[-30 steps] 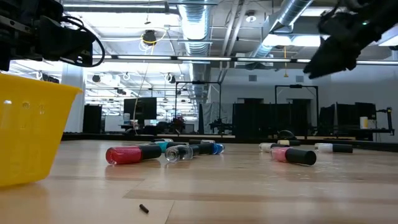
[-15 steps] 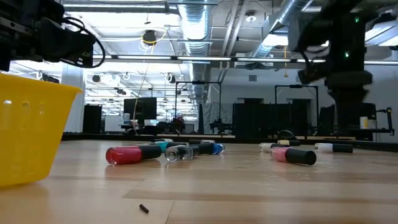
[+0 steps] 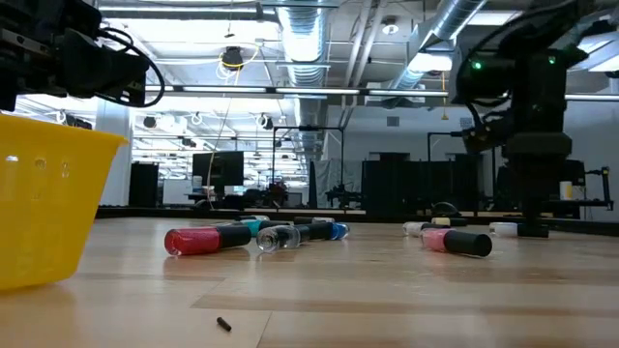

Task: Pick & Place Nail Polish
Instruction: Put the right white nail polish into the yellow basket

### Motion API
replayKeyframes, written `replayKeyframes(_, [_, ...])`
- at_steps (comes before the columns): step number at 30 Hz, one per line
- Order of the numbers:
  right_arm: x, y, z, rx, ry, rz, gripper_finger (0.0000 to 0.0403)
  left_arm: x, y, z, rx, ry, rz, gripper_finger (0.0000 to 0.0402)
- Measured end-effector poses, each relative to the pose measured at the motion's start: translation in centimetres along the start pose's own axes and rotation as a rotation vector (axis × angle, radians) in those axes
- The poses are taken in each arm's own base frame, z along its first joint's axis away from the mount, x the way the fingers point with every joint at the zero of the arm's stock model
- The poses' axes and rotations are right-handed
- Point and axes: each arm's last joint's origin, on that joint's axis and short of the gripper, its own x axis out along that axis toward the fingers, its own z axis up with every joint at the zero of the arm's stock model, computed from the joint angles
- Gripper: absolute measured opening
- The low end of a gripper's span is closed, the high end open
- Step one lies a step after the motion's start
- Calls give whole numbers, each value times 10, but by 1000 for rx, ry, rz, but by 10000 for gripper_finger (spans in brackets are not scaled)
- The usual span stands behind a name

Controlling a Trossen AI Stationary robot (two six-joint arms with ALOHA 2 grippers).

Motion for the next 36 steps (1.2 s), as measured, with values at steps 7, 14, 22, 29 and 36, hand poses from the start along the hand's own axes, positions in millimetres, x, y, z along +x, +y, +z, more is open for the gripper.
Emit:
replayKeyframes(7, [20,2,-3,0,9,30,234,0,0,0,0,0,0,1])
replayKeyframes(14, [25,3,-3,3,40,25,157,1,0,1,2,-5,1,1])
replayKeyframes(22, [23,4,-2,76,24,26,43,1,0,1,2,-6,1,1])
replayKeyframes(29, [-1,28,17,31,-120,10,43,1,0,1,2,-7,1,1])
replayKeyframes(36, [-46,66,44,-59,-350,74,43,1,0,1,3,-12,2,1])
